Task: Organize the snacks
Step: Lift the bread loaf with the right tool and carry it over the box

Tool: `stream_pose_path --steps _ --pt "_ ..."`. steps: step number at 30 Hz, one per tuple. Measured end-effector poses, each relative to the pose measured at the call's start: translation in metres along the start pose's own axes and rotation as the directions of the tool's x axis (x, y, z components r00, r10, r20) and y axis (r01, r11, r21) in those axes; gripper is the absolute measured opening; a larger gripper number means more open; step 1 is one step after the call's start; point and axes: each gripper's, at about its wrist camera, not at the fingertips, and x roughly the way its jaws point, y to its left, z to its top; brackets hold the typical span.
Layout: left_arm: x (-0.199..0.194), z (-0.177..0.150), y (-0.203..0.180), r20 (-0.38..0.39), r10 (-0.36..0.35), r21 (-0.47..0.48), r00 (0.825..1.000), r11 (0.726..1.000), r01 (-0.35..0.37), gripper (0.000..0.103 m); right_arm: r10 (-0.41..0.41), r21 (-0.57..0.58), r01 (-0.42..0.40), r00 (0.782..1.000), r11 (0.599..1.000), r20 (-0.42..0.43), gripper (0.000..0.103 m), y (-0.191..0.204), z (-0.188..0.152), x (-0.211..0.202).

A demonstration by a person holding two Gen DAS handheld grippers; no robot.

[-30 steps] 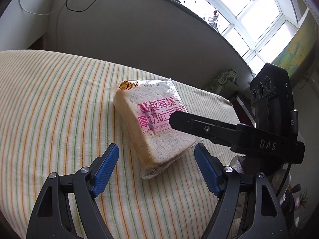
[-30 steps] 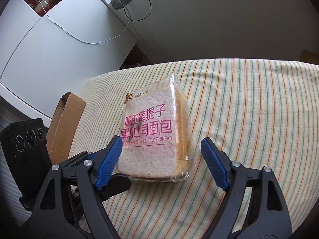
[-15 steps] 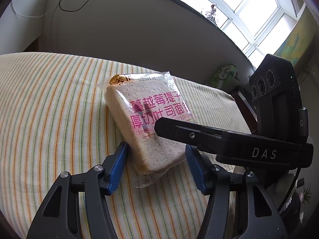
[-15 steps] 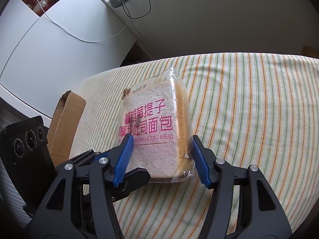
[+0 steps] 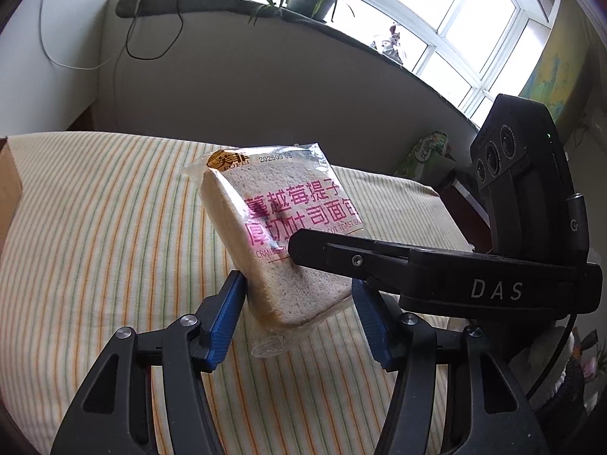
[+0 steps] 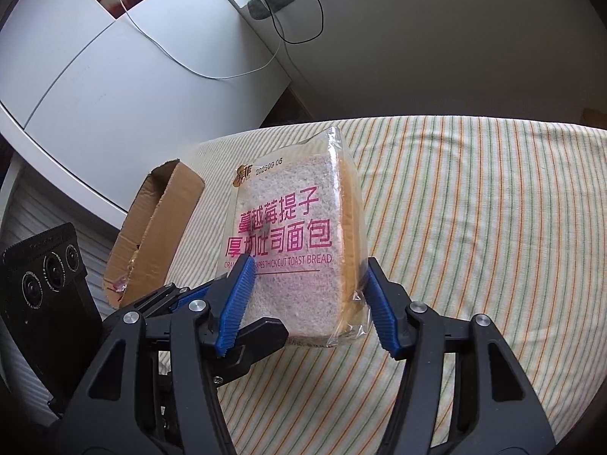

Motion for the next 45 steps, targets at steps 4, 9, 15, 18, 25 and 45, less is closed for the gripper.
stream_pose_path --steps 4,9,15,18,25,45 --pt "-0.023 -0.006 0.002 0.036 0.003 0.004 0.999 1.0 -0.003 0.058 0.0 -0.035 0.0 1.0 0.999 0.002 0.061 0.025 -0.004 -0.005" --pt "-0.049 -0.011 0.007 0.081 0.011 0.002 0.997 1.0 -0.011 0.058 0.01 -0.082 -0.01 1.0 0.997 0.002 0.061 0.057 -0.004 -0.007" --pt "-0.083 -0.016 0.025 0.128 0.034 -0.02 0.991 0.999 -0.032 0.058 0.027 -0.152 -0.029 1.0 0.988 -0.012 0.061 0.101 -0.003 0.001" --pt "-0.099 -0.019 0.037 0.153 0.053 -0.037 0.987 0.998 -0.048 0.058 0.041 -0.181 -0.045 0.999 0.982 -0.023 0.061 0.121 -0.003 0.008" --pt "-0.136 -0.028 0.067 0.201 0.109 -0.072 0.974 0.993 -0.096 0.058 0.07 -0.237 -0.079 0.996 0.968 -0.049 0.061 0.168 -0.003 0.028" --pt "-0.19 -0.033 0.153 0.218 0.25 -0.14 0.943 0.965 -0.223 0.058 0.105 -0.316 -0.142 0.986 0.938 -0.13 0.061 0.261 0.006 0.111"
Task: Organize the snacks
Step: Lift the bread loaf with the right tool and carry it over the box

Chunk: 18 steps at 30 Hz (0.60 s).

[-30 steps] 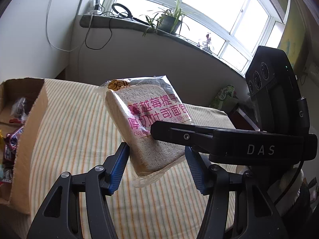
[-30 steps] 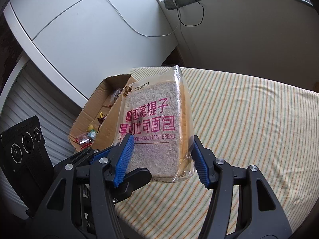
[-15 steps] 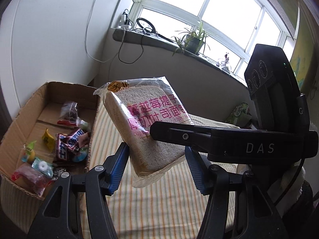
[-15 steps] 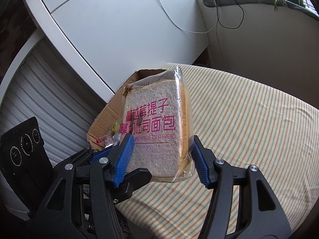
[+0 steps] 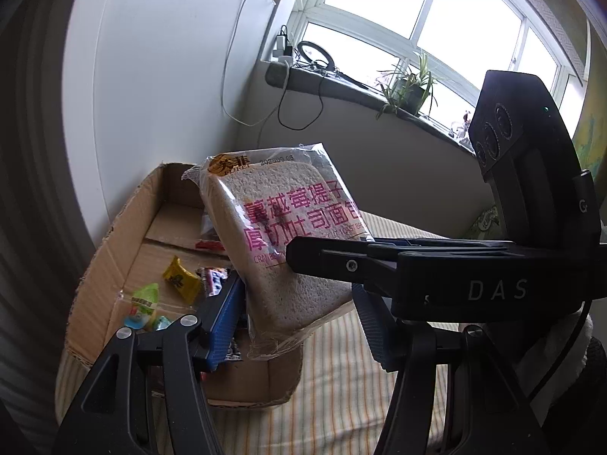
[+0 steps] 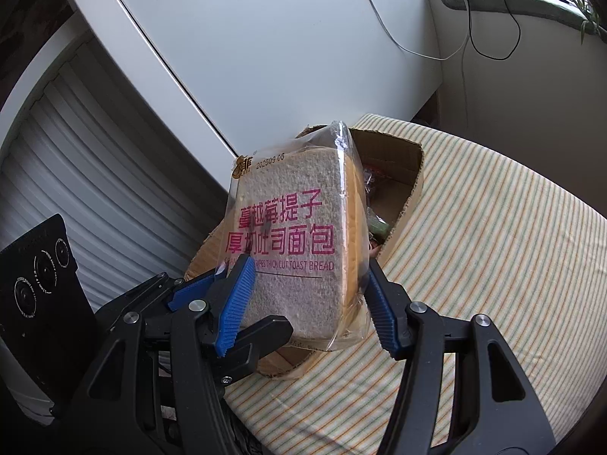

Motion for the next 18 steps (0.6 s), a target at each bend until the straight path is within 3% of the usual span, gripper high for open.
stream_pose_path --steps 10,18 --pt "0.01 0.021 0.028 -0.016 0.068 0.01 0.998 0.998 -0.068 0.057 0.044 0.016 -0.044 0.999 0.999 -0.022 0.061 -0.005 0.028 0.036" --pt "0.029 0.032 0.04 -0.039 0.141 0.042 0.989 0.989 -0.139 0.054 0.03 0.029 -0.029 0.999 0.999 -0.036 0.061 -0.009 0.038 0.051"
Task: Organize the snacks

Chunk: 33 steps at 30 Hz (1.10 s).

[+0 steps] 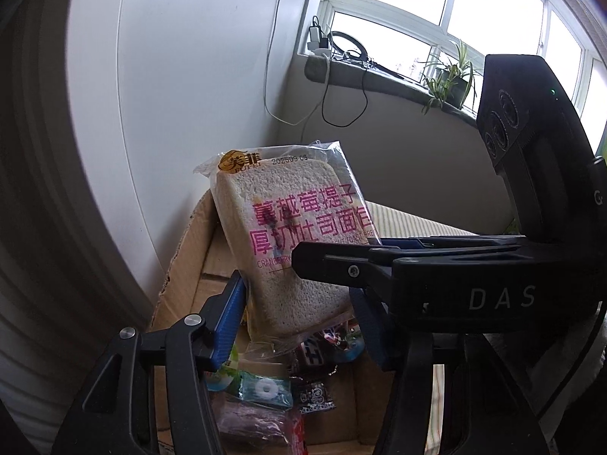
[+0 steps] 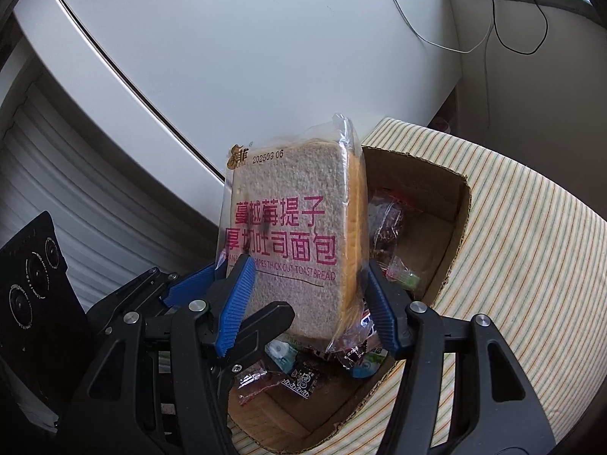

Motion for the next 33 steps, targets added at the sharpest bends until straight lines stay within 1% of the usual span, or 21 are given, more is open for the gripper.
stream_pose_path --steps 4,6,8,11,14,19,27,29,31,33 --pt "0.007 0.0 0.0 -0.008 0.042 0.007 0.999 0.999 -0.042 0.053 -0.011 0.02 0.011 1.0 1.0 -0.001 0.061 -0.004 0.005 0.002" --pt "0.012 0.0 0.0 -0.017 0.08 0.007 0.997 0.997 -0.08 0.052 -0.019 0.027 0.018 1.0 0.999 0.013 0.061 -0.003 0.005 -0.004" --pt "0.018 -0.001 0.002 -0.031 0.121 0.002 0.992 0.993 -0.121 0.051 -0.023 0.03 0.022 1.0 0.999 0.016 0.061 -0.004 0.015 0.001" --pt "0.017 -0.005 0.007 -0.039 0.142 -0.015 0.989 0.99 -0.143 0.051 -0.05 0.007 0.05 0.999 0.999 0.013 0.061 0.001 0.016 -0.002" --pt "0.011 -0.006 0.011 -0.037 0.151 -0.025 0.988 0.988 -0.152 0.051 -0.094 -0.023 0.095 0.995 0.995 0.017 0.061 0.007 0.017 -0.005" --pt "-0.007 -0.01 0.021 -0.039 0.14 -0.045 0.989 0.989 -0.142 0.051 -0.117 -0.033 0.117 0.993 0.993 0.011 0.061 0.013 0.016 -0.006" --pt "-0.024 -0.01 0.022 -0.031 0.146 -0.055 0.989 0.988 -0.148 0.052 -0.16 -0.034 0.161 0.987 0.986 0.019 0.061 0.015 0.004 -0.017" --pt "-0.03 -0.012 0.022 -0.029 0.147 -0.058 0.989 0.987 -0.148 0.052 -0.162 -0.031 0.163 0.986 0.986 0.024 0.063 0.013 -0.001 -0.023" --pt "-0.034 -0.014 0.02 -0.03 0.146 -0.056 0.989 0.987 -0.148 0.052 -0.173 -0.03 0.175 0.984 0.984 0.039 0.071 0.012 -0.008 -0.032" --pt "-0.037 -0.016 0.018 -0.027 0.144 -0.062 0.989 0.987 -0.146 0.052 -0.19 -0.035 0.192 0.98 0.981 0.05 0.073 0.01 -0.016 -0.041"
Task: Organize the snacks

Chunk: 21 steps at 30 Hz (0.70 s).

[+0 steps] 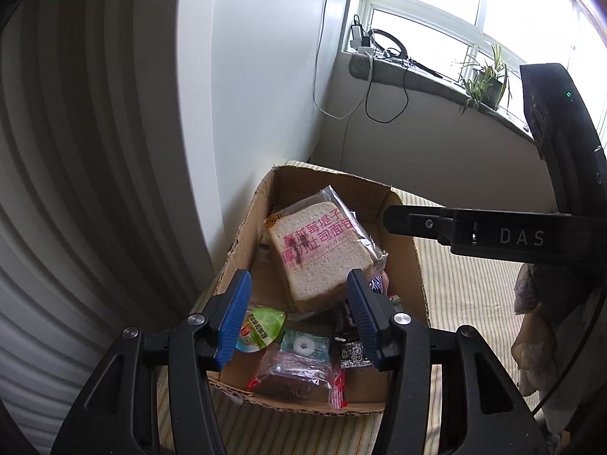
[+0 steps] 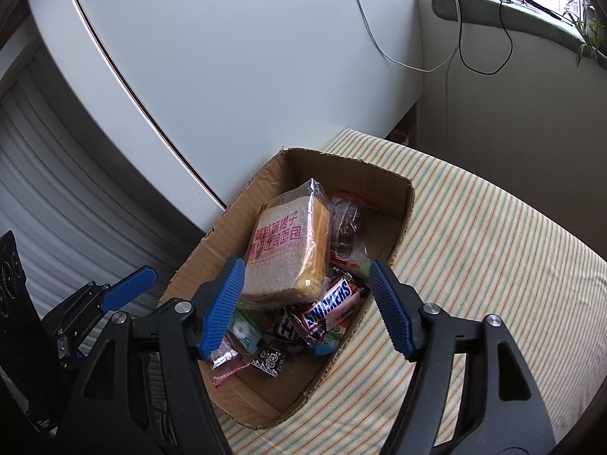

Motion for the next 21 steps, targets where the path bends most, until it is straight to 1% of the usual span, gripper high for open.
stream_pose_path --steps 2,4,7,11,13,17,21 --pt "-0.005 -0.002 -0.001 0.004 -0.01 -0.012 1.0 1.0 0.01 0.053 -0.016 -0.006 0.016 1.0 1.0 0.011 0.073 -0.004 -0.008 -0.009" --pt "-0.011 -0.004 -0.005 0.011 -0.014 -0.009 1.0 1.0 0.014 0.057 -0.024 -0.002 0.024 0.999 1.0 0.028 0.074 -0.009 -0.016 -0.018" --pt "-0.023 -0.007 -0.014 0.037 -0.012 0.012 0.999 1.0 0.012 0.063 -0.045 0.006 0.045 0.997 0.999 0.057 0.079 -0.019 -0.03 -0.032" --pt "-0.034 -0.013 -0.023 0.061 -0.021 0.017 0.998 1.0 0.02 0.066 -0.063 0.009 0.062 0.995 0.998 0.079 0.079 -0.03 -0.048 -0.048" --pt "-0.038 -0.017 -0.027 0.065 -0.028 0.013 0.998 1.0 0.027 0.069 -0.079 0.004 0.079 0.992 0.997 0.096 0.08 -0.033 -0.058 -0.056" --pt "-0.044 -0.024 -0.034 0.074 -0.028 0.018 0.997 0.999 0.026 0.07 -0.11 -0.017 0.114 0.984 0.993 0.139 0.08 -0.034 -0.075 -0.076" --pt "-0.052 -0.03 -0.04 0.094 -0.018 0.015 0.995 1.0 0.017 0.072 -0.15 -0.051 0.163 0.969 0.985 0.199 0.088 -0.029 -0.094 -0.098"
